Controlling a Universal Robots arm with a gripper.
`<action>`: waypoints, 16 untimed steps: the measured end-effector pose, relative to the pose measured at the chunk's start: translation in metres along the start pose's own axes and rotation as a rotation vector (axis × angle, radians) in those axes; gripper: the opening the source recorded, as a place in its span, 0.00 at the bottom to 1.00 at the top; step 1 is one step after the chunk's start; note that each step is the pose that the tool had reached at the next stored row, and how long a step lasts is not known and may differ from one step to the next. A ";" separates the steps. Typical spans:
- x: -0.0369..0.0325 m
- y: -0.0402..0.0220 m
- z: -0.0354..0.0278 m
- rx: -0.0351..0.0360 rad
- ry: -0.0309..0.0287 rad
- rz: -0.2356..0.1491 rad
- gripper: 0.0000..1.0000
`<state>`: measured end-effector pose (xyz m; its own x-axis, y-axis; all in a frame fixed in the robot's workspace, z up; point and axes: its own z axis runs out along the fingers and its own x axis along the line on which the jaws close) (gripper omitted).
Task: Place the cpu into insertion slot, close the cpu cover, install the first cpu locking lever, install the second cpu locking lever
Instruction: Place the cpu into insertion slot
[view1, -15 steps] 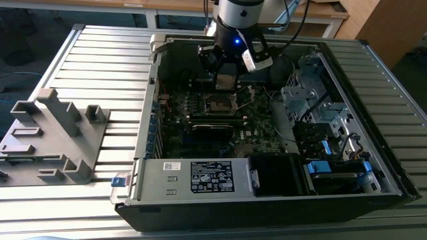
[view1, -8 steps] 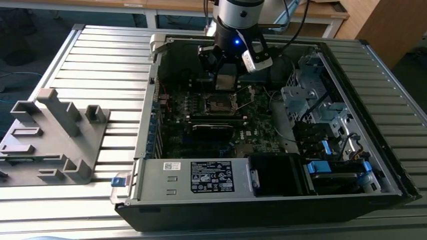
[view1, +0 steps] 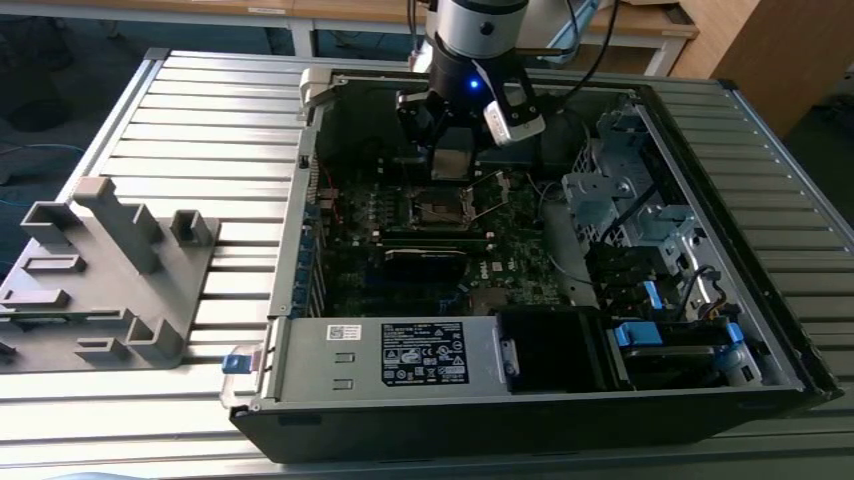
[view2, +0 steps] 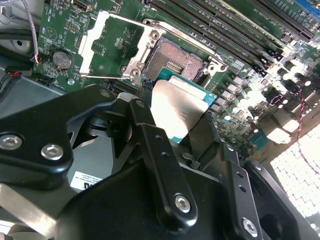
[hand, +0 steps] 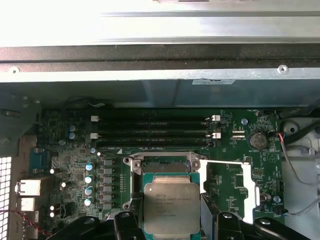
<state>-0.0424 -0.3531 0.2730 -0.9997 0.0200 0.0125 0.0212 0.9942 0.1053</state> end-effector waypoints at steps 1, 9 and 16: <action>0.0000 0.0000 0.0004 -0.0001 0.0000 0.000 0.54; 0.0007 -0.0009 0.0080 -0.0039 -0.0026 0.000 0.54; 0.0007 -0.0001 0.0122 -0.0035 -0.0028 0.000 0.54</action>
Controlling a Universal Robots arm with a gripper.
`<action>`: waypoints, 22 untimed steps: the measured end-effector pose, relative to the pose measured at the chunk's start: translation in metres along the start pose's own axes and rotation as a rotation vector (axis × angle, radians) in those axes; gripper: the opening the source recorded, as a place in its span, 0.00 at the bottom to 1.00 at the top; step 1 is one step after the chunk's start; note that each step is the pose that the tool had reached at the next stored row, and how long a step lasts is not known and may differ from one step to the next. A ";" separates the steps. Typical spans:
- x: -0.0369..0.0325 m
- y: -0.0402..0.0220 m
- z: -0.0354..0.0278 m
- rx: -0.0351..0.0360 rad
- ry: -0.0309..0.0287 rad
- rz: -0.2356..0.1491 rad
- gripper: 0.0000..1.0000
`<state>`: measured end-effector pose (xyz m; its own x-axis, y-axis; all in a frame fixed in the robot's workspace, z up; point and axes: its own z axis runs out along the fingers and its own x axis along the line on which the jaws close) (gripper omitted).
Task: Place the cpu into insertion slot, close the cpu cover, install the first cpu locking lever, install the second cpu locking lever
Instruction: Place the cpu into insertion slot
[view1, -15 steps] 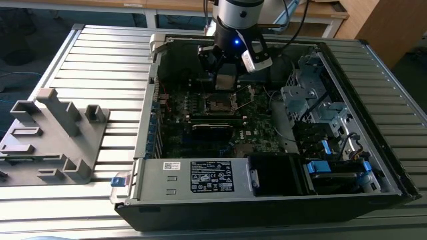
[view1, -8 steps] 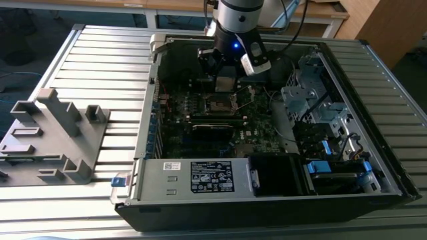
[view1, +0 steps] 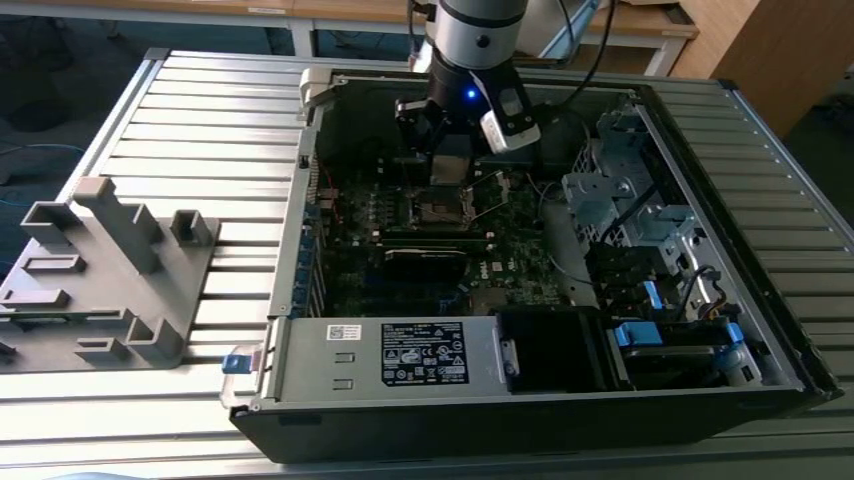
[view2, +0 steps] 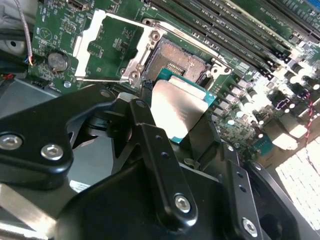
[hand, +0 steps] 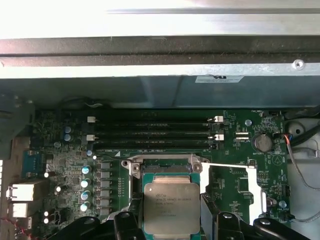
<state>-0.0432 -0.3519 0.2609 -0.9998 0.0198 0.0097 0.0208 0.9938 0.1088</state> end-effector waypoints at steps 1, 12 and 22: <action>0.0000 -0.0001 0.0016 0.0000 -0.0006 0.000 0.54; 0.0004 0.0026 0.0084 0.0031 -0.0013 0.000 0.54; 0.0005 0.0070 0.0125 0.0416 -0.0021 0.000 0.54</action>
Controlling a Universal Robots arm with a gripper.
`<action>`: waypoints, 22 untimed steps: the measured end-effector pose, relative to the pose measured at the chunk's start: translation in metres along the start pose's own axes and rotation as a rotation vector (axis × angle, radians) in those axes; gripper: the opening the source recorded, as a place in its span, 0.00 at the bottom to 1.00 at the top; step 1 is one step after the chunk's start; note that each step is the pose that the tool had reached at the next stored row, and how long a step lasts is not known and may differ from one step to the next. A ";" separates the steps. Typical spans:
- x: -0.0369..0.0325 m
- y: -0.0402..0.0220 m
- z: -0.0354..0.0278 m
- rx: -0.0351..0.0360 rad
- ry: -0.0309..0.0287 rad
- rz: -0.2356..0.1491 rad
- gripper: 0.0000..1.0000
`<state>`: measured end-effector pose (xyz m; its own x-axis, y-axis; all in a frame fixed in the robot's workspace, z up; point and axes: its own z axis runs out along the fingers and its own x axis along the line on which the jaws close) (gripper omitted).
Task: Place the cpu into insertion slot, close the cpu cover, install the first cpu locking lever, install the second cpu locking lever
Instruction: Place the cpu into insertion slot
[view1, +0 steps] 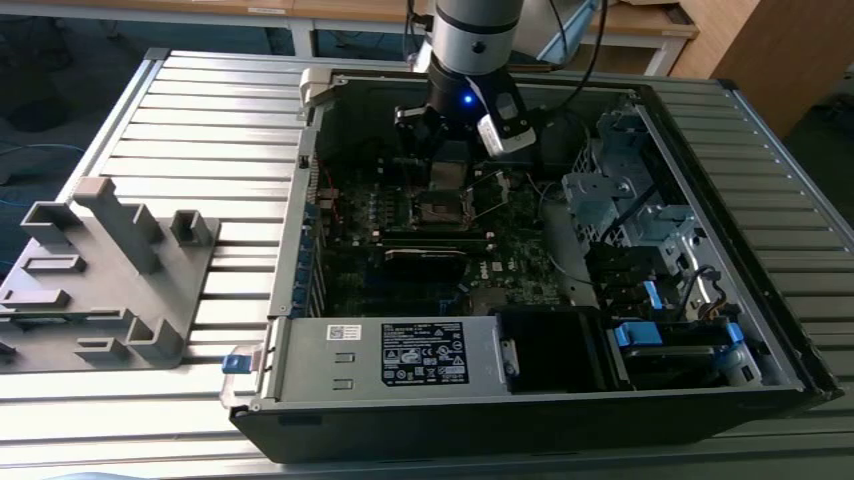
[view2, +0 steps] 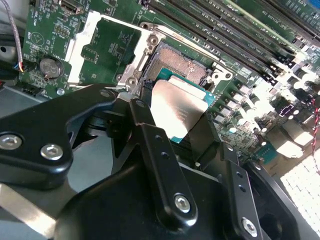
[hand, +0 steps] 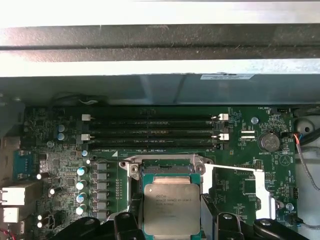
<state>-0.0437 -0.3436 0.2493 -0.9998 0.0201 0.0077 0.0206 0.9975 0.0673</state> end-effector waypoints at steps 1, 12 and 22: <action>0.0000 0.0000 0.0002 0.0000 0.0000 0.000 0.54; 0.0000 -0.0006 0.0090 0.0000 0.0000 0.000 0.54; 0.0000 0.0009 0.0129 -0.0011 0.0000 0.000 0.54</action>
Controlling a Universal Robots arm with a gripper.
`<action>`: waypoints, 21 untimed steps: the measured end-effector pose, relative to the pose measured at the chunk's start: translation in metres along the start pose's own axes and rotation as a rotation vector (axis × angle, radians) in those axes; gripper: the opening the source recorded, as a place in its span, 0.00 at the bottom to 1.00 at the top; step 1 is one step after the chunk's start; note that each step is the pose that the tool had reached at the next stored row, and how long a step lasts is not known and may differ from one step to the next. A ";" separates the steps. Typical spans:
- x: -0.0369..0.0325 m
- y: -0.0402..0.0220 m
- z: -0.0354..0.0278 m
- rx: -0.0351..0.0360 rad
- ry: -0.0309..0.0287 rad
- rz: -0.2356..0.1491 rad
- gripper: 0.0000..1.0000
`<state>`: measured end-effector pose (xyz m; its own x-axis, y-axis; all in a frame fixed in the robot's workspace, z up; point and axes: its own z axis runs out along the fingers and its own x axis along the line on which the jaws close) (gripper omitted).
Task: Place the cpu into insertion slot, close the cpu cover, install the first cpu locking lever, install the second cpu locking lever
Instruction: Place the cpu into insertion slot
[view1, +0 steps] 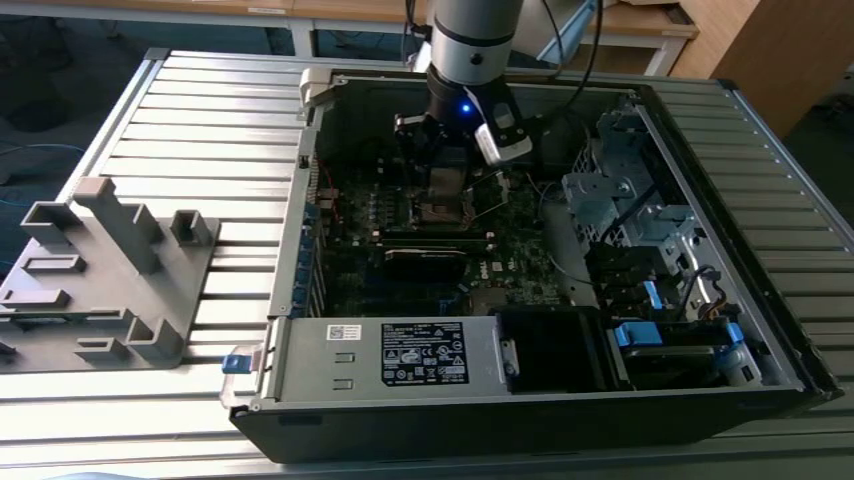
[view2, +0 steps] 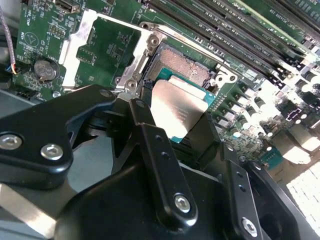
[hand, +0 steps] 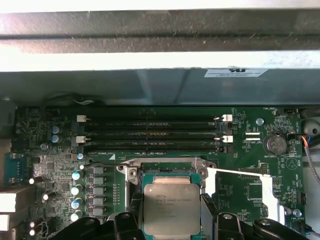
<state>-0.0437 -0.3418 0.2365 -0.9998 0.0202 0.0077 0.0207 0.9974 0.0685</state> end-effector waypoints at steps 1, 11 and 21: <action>0.0000 -0.0001 0.0009 0.0000 0.0000 0.000 0.54; 0.0002 -0.0001 0.0022 -0.0003 -0.0006 0.000 0.54; 0.0004 -0.0002 0.0032 0.0008 -0.0013 0.000 0.54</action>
<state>-0.0441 -0.3418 0.2333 -0.9998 0.0200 0.0063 0.0204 0.9975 0.0677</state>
